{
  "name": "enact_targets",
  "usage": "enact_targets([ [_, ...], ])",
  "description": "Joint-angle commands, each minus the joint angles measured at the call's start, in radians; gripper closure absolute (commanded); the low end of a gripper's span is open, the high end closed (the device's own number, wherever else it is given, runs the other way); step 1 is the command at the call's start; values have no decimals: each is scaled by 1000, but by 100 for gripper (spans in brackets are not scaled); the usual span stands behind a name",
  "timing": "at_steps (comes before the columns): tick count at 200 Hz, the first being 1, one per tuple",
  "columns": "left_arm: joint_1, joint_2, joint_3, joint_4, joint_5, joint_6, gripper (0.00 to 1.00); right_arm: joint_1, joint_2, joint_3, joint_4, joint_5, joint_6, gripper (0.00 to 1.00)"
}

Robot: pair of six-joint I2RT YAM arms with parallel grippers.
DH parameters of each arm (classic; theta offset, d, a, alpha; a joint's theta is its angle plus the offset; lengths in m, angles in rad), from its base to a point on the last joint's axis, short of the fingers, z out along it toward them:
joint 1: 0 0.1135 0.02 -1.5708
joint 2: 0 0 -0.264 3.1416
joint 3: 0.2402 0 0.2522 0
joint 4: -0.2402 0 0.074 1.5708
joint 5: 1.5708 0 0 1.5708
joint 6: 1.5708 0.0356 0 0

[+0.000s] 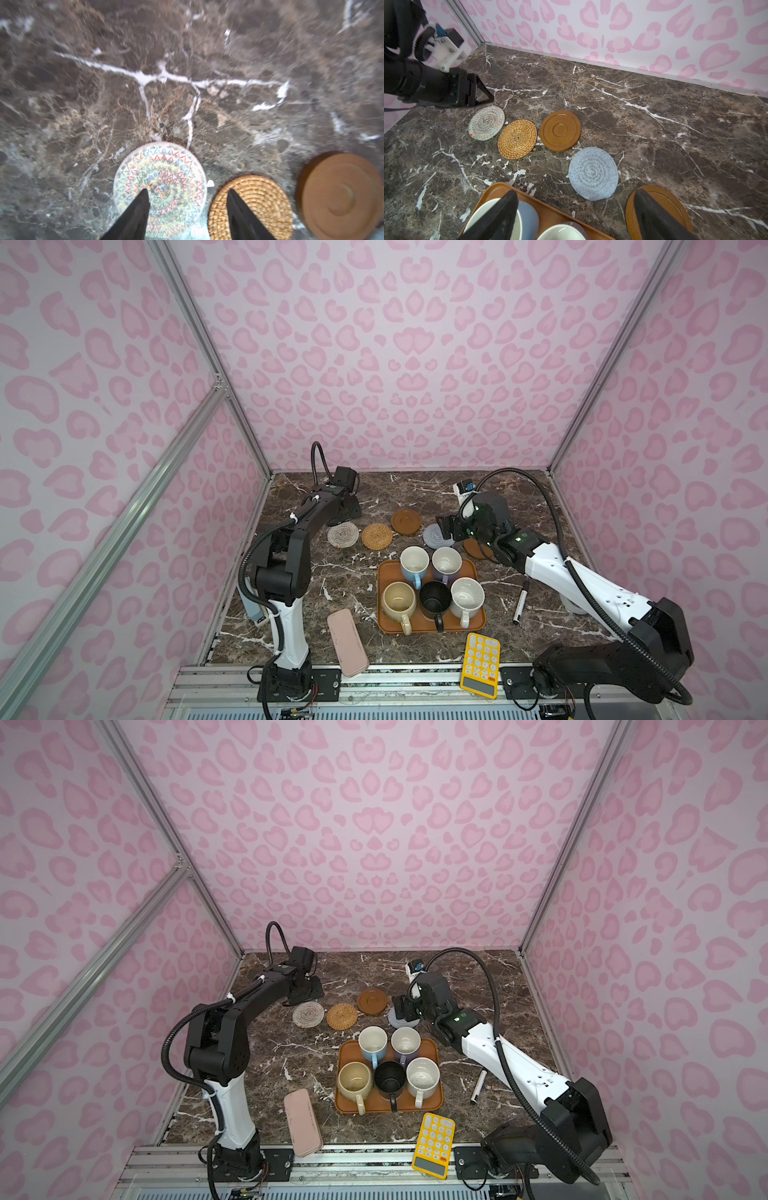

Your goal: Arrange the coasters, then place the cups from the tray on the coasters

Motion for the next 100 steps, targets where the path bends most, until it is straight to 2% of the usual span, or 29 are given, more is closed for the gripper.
enact_targets([
  [1,0,-52,-1,-30,37,-7,36,2,-16,-8,-7,2,12,11],
  [31,-30,-167,-138,39,99,-31,37,3,-33,-15,-23,2,18,11],
  [51,-80,-198,-200,47,100,-35,41,3,-39,-22,-25,5,17,11],
  [100,-175,-151,-295,106,106,-58,47,3,-36,-25,-28,-9,35,11],
])
